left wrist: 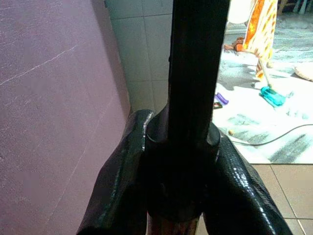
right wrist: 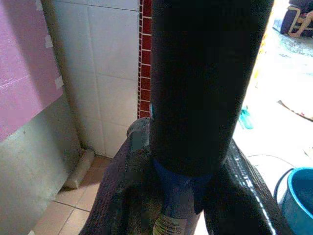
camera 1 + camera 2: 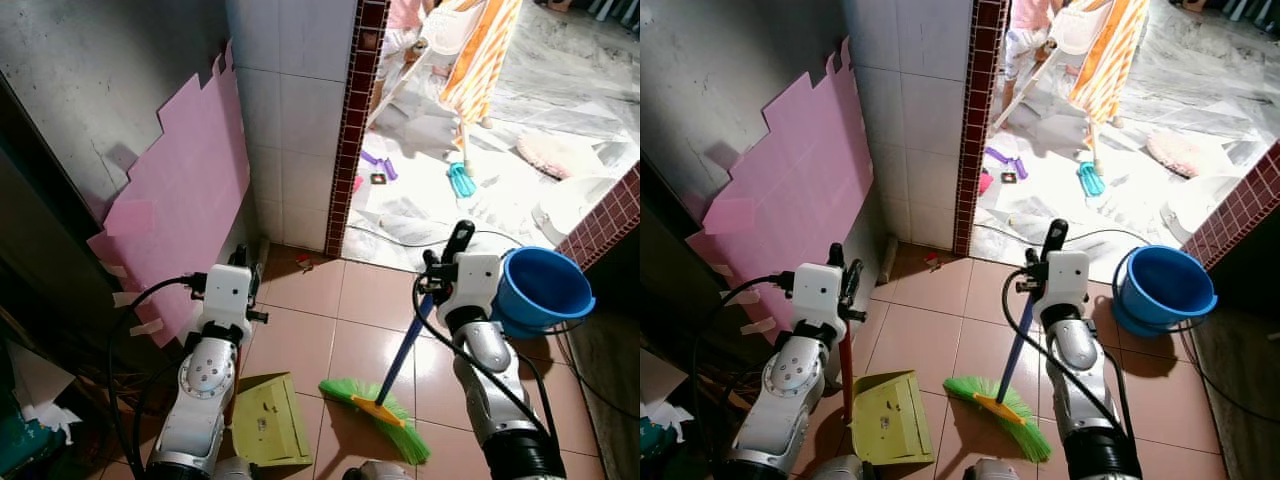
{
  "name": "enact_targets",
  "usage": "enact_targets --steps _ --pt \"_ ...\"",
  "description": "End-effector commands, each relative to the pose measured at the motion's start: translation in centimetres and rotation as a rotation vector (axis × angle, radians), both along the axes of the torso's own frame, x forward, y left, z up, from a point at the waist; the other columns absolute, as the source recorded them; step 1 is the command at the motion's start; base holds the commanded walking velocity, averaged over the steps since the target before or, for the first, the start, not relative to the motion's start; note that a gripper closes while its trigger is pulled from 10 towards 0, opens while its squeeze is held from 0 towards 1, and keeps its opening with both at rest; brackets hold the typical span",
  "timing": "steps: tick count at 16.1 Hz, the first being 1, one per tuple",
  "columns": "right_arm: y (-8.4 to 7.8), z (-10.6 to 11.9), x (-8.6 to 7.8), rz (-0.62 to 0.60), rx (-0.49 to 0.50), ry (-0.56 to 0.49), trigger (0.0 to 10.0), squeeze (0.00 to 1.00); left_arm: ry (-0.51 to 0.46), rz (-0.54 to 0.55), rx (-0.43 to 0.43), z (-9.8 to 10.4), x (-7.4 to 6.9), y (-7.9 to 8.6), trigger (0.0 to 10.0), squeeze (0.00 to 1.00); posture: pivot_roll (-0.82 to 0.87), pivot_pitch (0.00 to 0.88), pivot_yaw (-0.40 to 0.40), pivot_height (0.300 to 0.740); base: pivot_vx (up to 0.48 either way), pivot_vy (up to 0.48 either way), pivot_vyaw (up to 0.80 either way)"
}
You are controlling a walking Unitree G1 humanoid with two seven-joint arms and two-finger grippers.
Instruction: Sweep floor
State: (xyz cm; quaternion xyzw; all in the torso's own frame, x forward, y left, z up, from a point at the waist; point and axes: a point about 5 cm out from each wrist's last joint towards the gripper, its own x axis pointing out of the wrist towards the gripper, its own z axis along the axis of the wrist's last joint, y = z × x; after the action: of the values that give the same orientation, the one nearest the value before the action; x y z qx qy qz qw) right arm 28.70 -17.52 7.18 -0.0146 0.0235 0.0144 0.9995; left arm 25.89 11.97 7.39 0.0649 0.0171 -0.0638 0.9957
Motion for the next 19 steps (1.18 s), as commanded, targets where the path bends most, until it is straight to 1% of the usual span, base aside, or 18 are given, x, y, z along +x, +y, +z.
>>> enact_targets --steps 1,3,6,11,15,19 --pt "-0.80 -0.24 0.17 -0.028 -0.035 0.023 10.0 0.00 0.048 -0.022 0.002 -0.90 -0.34 -0.54 10.0 0.00 -0.09 0.000 -0.049 0.740 0.000 0.000 0.00" --pt "-0.68 -0.40 0.08 -0.034 -0.031 0.026 10.0 0.00 0.042 -0.042 0.014 -0.72 -0.11 -0.54 10.0 0.00 -0.09 0.000 -0.044 0.740 0.000 0.000 0.00" --pt "-0.56 -0.53 -0.03 -0.031 -0.029 0.029 10.0 0.00 0.035 -0.035 0.017 -0.43 0.34 -0.27 10.0 0.00 -0.08 0.000 -0.040 0.740 0.000 0.000 0.00" --pt "-0.61 -0.33 0.33 -0.018 -0.038 0.026 10.0 0.00 0.034 -0.028 -0.007 -0.38 0.06 -1.01 10.0 0.00 -0.08 0.018 -0.051 0.740 0.000 0.000 0.00" --pt "-0.68 -0.23 0.36 -0.014 -0.044 0.024 10.0 0.00 0.031 -0.020 -0.008 -0.33 0.45 -0.77 10.0 0.00 -0.09 0.022 -0.058 0.740 0.000 0.000 0.00" --pt "-0.96 -0.23 0.35 -0.011 -0.053 0.025 10.0 0.00 0.028 -0.018 -0.010 -0.26 0.48 -0.89 10.0 0.00 -0.09 0.024 -0.063 0.740 0.000 0.000 0.00"
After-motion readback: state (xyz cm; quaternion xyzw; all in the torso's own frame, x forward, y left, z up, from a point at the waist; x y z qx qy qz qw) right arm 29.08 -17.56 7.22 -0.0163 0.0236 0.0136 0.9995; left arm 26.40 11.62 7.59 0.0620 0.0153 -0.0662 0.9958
